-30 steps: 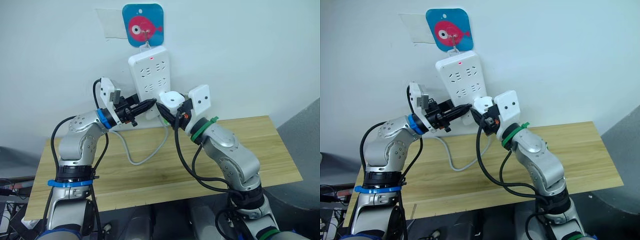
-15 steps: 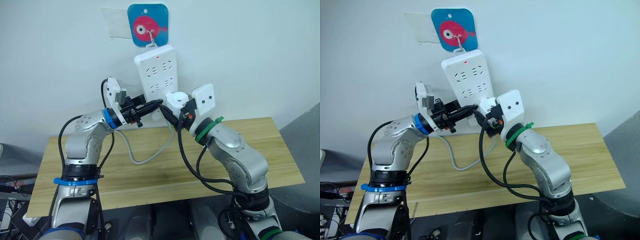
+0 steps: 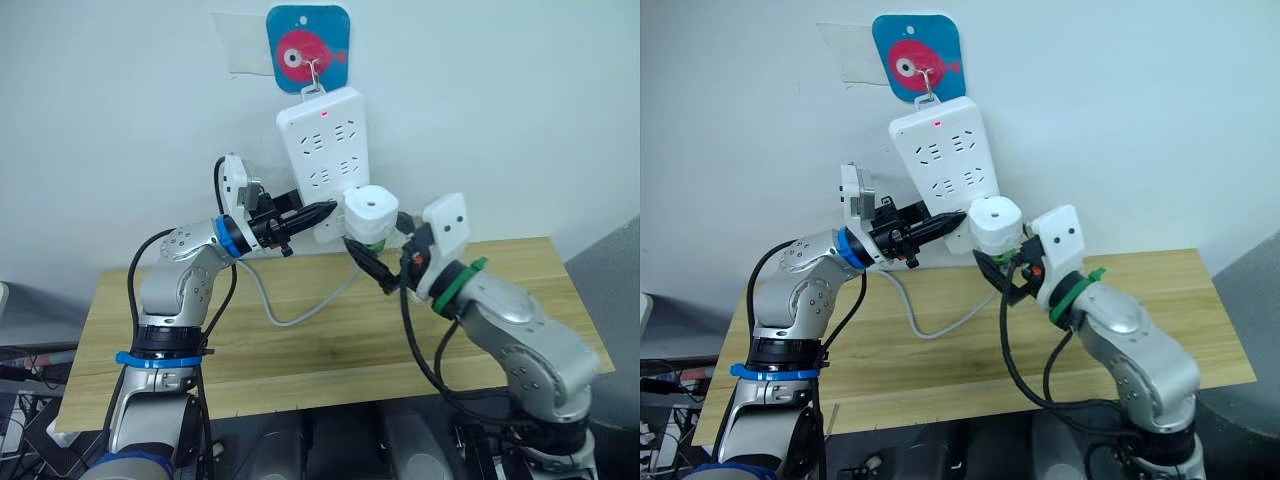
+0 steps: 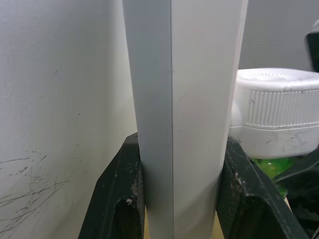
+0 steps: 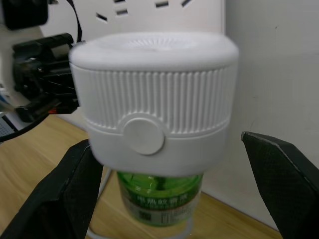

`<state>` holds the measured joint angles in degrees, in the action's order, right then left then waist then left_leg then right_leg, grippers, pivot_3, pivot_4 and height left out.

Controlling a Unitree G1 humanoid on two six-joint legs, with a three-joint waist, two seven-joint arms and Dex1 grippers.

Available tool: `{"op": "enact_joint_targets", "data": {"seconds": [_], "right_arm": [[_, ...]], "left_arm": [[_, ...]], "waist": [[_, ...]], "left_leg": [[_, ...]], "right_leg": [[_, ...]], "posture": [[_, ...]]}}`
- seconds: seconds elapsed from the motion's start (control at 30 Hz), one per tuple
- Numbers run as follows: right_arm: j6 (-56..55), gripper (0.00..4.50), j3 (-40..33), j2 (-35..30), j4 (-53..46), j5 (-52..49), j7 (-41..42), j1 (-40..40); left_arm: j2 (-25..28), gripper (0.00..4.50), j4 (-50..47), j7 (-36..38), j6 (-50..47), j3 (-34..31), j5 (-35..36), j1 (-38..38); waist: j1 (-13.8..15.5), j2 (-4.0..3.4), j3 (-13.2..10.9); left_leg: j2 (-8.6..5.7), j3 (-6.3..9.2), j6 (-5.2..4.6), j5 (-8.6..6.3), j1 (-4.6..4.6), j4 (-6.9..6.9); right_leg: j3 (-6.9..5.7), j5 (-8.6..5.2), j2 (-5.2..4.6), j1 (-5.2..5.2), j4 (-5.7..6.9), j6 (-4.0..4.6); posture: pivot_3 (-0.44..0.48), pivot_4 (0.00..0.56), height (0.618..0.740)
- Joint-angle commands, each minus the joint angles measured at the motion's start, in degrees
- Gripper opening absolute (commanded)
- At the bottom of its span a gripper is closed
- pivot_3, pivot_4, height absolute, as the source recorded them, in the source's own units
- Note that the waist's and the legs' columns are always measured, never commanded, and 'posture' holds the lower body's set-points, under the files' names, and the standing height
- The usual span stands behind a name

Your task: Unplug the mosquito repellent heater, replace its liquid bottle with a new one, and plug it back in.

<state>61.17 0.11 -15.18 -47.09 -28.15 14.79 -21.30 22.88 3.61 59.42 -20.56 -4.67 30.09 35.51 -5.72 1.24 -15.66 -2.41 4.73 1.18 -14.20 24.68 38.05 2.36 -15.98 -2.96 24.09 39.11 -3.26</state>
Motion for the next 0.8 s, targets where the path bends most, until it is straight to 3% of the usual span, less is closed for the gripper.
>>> {"op": "enact_joint_targets", "data": {"seconds": [0.03,0.2,0.43,0.53,0.8], "right_arm": [[2.43,4.46,-6.59,-2.56,-5.93,-5.8,2.07,0.92],[1.16,4.46,-11.31,-10.36,-7.0,-10.78,7.33,4.67],[-2.66,4.5,-11.62,-13.66,-5.35,-13.69,9.17,5.71],[-4.28,3.87,-11.25,-14.06,-4.75,-14.8,9.84,6.03],[-9.55,0.87,-7.29,-15.28,-1.89,-14.17,12.36,5.5]], "left_arm": [[0.38,1.37,-1.24,4.71,2.02,3.5,-0.29,0.2],[1.05,1.37,0.35,4.64,3.75,3.42,-1.12,0.34],[4.0,3.57,2.28,5.64,5.29,2.03,-1.91,-1.14],[6.91,4.48,1.37,5.86,5.13,0.44,-1.85,-3.54],[14.99,4.5,-6.26,4.75,3.02,-5.17,0.53,-12.46]], "waist": [[0.01,0.0,0.0],[-0.01,0.0,0.0],[-0.36,0.01,0.01],[-0.64,0.01,0.01],[0.22,0.03,0.02]], "left_leg": [[0.0,-0.01,-0.01,-0.01,0.0,0.0],[-0.01,-0.04,-0.17,-0.1,0.0,0.0],[0.01,-0.08,-0.21,-0.12,0.0,0.11],[0.03,-0.07,-0.2,-0.11,-0.01,0.07],[0.06,-0.04,-0.09,-0.05,-0.01,0.06]], "right_leg": [[0.01,0.0,0.0,-0.01,0.0,0.0],[0.01,0.0,0.0,-0.03,-0.04,0.0],[0.02,0.01,0.01,-0.03,0.11,-0.02],[0.03,0.01,0.01,-0.01,0.11,-0.01],[0.01,0.01,0.0,0.0,0.1,-0.01]], "posture": [[-0.173,0.266,0.74],[-0.171,0.258,0.74],[-0.157,0.247,0.74],[-0.14,0.242,0.74],[-0.063,0.235,0.74]]}}
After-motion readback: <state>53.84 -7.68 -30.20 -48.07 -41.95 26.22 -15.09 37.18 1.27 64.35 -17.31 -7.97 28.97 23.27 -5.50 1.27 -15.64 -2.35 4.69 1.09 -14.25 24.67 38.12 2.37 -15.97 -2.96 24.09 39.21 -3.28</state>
